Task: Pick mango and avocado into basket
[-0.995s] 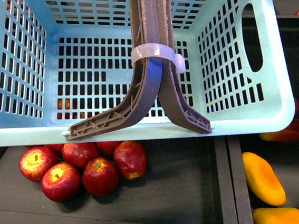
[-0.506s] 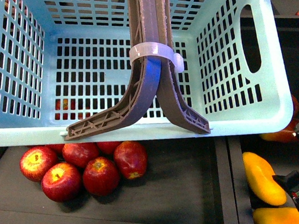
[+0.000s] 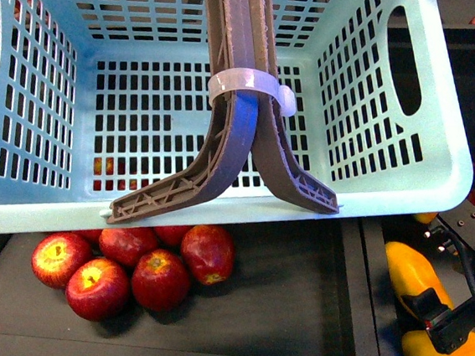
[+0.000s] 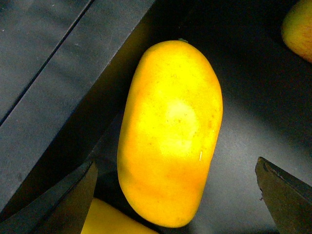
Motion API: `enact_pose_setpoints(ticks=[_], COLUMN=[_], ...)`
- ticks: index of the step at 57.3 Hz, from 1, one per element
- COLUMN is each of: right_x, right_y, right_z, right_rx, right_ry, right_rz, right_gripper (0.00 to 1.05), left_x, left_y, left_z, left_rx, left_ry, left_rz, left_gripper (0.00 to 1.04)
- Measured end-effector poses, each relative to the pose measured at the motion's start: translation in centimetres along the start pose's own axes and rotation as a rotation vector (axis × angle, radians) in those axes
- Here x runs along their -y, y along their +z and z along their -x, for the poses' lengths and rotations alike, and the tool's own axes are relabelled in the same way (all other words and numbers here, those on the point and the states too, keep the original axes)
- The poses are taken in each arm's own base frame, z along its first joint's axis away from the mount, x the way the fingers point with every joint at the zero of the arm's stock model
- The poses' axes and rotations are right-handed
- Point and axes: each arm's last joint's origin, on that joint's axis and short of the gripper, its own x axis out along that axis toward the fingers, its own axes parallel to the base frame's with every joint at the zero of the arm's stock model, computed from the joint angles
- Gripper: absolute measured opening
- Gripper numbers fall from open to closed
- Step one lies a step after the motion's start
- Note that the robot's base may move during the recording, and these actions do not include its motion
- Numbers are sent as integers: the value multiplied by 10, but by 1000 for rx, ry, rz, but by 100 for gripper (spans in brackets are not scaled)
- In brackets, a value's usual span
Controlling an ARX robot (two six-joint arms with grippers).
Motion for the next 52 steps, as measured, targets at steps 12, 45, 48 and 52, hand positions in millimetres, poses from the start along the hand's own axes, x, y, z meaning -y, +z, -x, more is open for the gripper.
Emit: enact_pose_setpoints(ticks=[12, 45, 48, 52], right_x=[-1, -5, -6, -7], right_y=[1, 2, 1, -1], right_z=[-16, -38, -37, -35], right_rx=[1, -6, -6, -9], right_ry=[-18, -70, -69, -67], right_rz=[-15, -65, -66, -74], right_gripper=[97, 76, 69, 64], left_x=[0, 0, 0, 0], left_y=[0, 0, 0, 0], left_z=[0, 0, 0, 0], left_rx=[0, 0, 0, 0], left_ry=[0, 0, 0, 0], left_rz=[0, 0, 0, 0], left_gripper=[6, 6, 6, 6])
